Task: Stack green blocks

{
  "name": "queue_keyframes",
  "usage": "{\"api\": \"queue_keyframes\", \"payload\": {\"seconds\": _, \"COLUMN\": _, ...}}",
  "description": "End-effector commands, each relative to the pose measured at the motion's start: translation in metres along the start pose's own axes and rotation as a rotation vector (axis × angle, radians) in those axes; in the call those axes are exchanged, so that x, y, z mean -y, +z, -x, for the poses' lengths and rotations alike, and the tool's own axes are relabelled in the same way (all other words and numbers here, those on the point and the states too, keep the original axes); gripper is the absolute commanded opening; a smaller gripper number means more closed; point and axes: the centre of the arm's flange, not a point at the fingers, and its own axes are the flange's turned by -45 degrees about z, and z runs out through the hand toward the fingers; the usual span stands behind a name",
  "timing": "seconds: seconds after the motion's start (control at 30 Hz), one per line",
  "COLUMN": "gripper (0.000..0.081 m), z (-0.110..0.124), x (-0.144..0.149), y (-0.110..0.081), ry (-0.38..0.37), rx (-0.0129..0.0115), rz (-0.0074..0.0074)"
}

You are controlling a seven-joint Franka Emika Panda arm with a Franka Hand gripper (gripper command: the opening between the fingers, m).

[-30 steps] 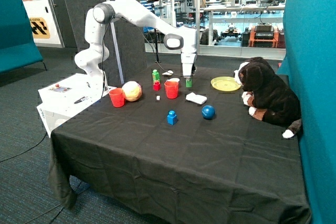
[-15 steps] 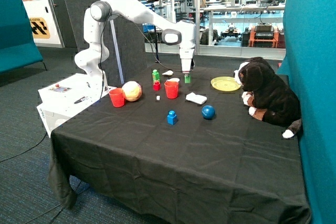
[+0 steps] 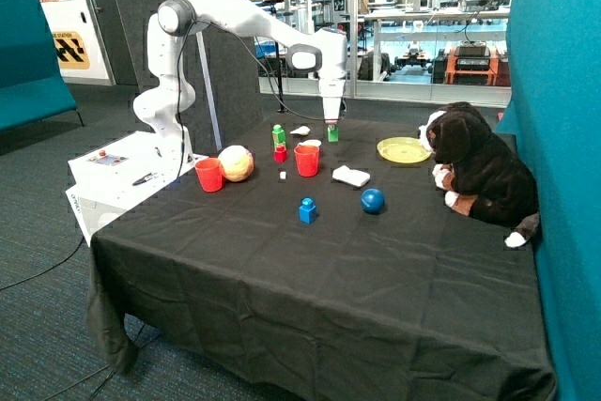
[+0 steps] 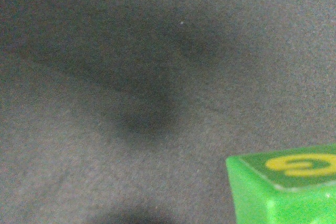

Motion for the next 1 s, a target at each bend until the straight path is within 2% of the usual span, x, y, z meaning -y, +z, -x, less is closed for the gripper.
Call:
{"api": "queue_keyframes", "payload": {"seconds": 0.0, "gripper": 0.0000, "z": 0.010, "x": 0.010, "y": -0.017, "ry": -0.029, "rx": -0.0008, "rz": -0.0004}}
{"api": "queue_keyframes", "payload": {"seconds": 0.97, "gripper": 0.0000, "z": 0.058, "x": 0.038, "y": -0.051, "ry": -0.096, "rx": -0.0008, "rz": -0.0003}}
